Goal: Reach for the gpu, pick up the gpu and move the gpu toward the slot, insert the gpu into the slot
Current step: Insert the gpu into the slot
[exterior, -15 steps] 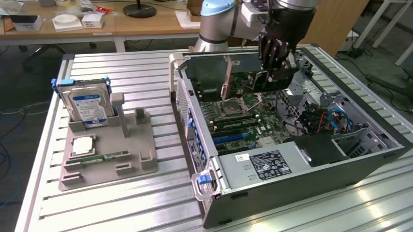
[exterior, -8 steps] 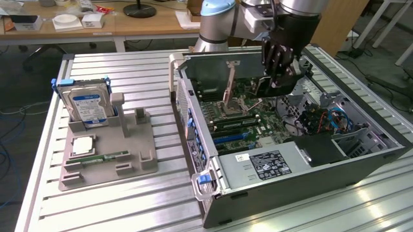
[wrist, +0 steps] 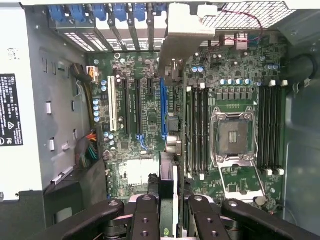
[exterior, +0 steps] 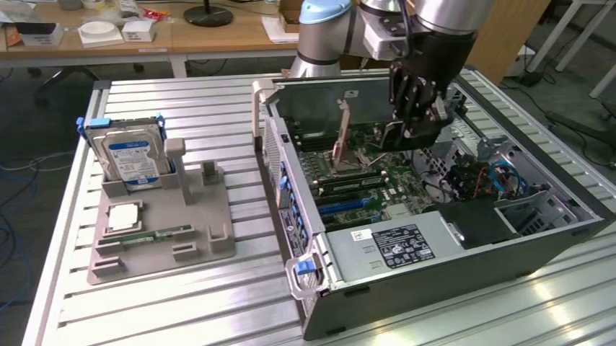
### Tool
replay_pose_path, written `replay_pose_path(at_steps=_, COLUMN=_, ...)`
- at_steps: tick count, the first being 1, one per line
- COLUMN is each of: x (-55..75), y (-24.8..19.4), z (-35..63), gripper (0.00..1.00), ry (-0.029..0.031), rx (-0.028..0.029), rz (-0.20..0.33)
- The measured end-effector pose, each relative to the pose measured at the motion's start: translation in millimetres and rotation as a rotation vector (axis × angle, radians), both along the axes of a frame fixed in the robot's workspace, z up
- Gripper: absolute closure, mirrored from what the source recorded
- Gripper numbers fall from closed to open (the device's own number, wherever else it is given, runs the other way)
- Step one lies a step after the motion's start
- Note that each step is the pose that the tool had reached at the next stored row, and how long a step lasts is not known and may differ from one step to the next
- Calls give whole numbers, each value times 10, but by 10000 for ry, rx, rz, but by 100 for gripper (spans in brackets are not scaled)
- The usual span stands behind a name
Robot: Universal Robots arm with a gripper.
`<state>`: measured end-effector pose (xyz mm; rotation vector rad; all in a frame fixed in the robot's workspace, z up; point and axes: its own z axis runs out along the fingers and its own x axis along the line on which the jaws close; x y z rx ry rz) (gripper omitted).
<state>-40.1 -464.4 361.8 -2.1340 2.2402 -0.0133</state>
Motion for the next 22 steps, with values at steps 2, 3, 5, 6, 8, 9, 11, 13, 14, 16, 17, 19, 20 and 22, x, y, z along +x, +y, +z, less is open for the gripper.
replay_pose_path(at_steps=2, x=-9, y=-2, z=-22, gripper=73, ry=0, rx=1, rz=55)
replay_pose_path(at_steps=3, x=-13, y=-3, z=-34, gripper=73, ry=1, rx=0, rz=68)
replay_pose_path(at_steps=5, x=-22, y=-3, z=-55, gripper=73, ry=5, rx=0, rz=71)
replay_pose_path(at_steps=6, x=-30, y=-3, z=-62, gripper=73, ry=6, rx=0, rz=71)
replay_pose_path(at_steps=8, x=-54, y=-4, z=-72, gripper=73, ry=7, rx=-1, rz=72)
replay_pose_path(at_steps=9, x=-82, y=-4, z=-75, gripper=73, ry=8, rx=-1, rz=72)
replay_pose_path(at_steps=11, x=-111, y=-3, z=-84, gripper=73, ry=6, rx=0, rz=72)
replay_pose_path(at_steps=13, x=-130, y=-5, z=-95, gripper=73, ry=6, rx=0, rz=71)
replay_pose_path(at_steps=14, x=-132, y=-8, z=-102, gripper=73, ry=7, rx=0, rz=72)
replay_pose_path(at_steps=16, x=-134, y=-16, z=-125, gripper=73, ry=7, rx=0, rz=72)
replay_pose_path(at_steps=17, x=-134, y=-23, z=-140, gripper=73, ry=6, rx=1, rz=73)
replay_pose_path(at_steps=19, x=-135, y=-32, z=-175, gripper=73, ry=8, rx=1, rz=74)
replay_pose_path(at_steps=20, x=-137, y=-32, z=-193, gripper=73, ry=9, rx=1, rz=82)
replay_pose_path(at_steps=22, x=-137, y=-32, z=-220, gripper=73, ry=9, rx=2, rz=111)
